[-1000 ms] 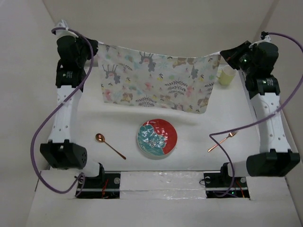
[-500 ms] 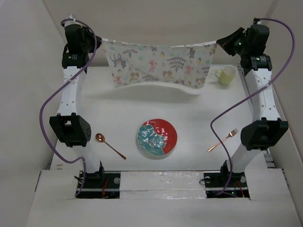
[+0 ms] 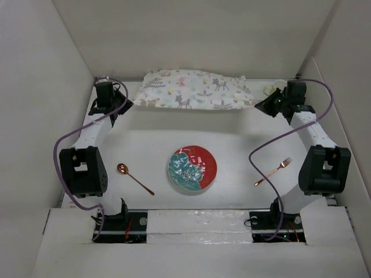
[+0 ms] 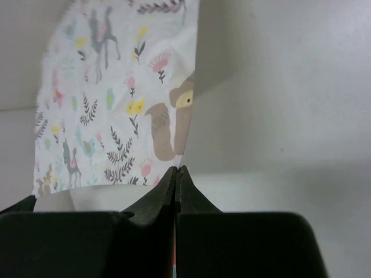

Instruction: Set the dinner table for one person

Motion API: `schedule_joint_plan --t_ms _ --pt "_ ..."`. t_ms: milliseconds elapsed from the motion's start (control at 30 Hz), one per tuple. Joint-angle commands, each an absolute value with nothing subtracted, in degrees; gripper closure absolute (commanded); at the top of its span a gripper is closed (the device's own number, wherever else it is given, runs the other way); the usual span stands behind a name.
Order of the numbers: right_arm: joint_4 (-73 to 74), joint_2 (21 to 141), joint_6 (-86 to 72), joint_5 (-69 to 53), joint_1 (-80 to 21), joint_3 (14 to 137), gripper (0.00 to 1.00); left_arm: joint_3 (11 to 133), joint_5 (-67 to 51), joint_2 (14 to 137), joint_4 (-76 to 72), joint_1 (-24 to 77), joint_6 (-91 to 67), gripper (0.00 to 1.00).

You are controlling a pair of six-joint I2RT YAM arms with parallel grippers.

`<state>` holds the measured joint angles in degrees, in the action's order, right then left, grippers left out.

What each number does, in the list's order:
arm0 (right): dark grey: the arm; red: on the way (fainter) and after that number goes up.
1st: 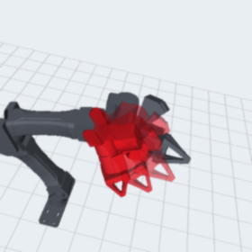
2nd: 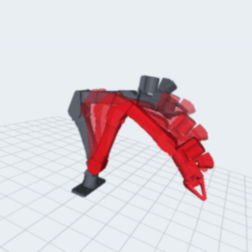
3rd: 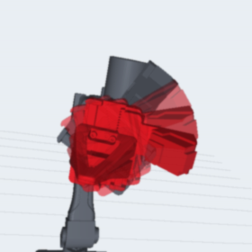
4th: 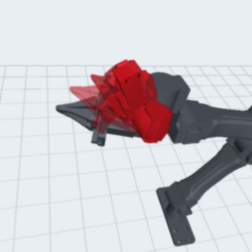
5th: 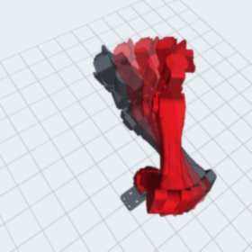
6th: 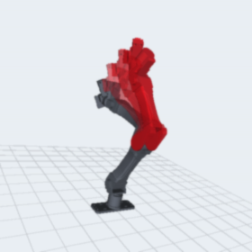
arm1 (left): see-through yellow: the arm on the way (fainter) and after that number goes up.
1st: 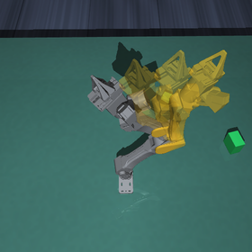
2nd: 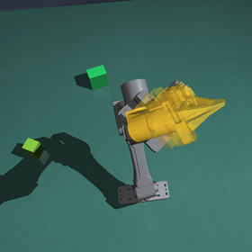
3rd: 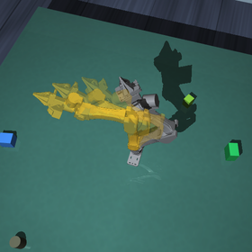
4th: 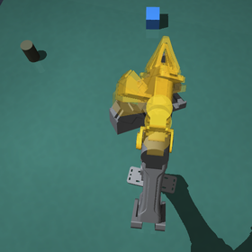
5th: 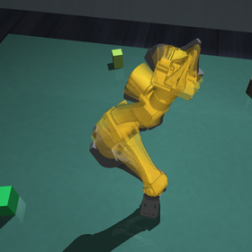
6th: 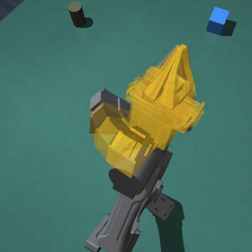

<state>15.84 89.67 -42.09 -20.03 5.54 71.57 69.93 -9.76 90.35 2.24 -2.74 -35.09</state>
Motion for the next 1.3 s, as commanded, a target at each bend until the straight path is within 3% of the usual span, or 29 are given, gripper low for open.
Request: schedule_joint_plan --t_ms 0,333,1100,1167,1267 --pt "13.4 92.0 -41.2 -21.0 5.9 68.7 1.0 65.1 -9.7 90.9 -2.7 -3.3 -33.3 1.0" --pt "14.7 97.0 -39.3 -20.0 5.9 61.3 1.0 49.9 -8.4 92.1 -6.0 -3.3 -33.0 1.0" --pt "15.9 91.1 -38.5 -17.1 7.0 49.2 1.0 44.2 -2.5 86.3 6.7 -0.8 -34.3 1.0" --pt "15.7 90.6 -38.4 -17.4 7.0 48.5 1.0 43.4 -2.1 85.1 6.8 -0.8 -34.3 0.94" --pt "16.6 88.5 -37.9 -17.7 7.0 48.1 0.88 43.9 -1.4 83.6 7.7 -0.8 -33.9 0.84"
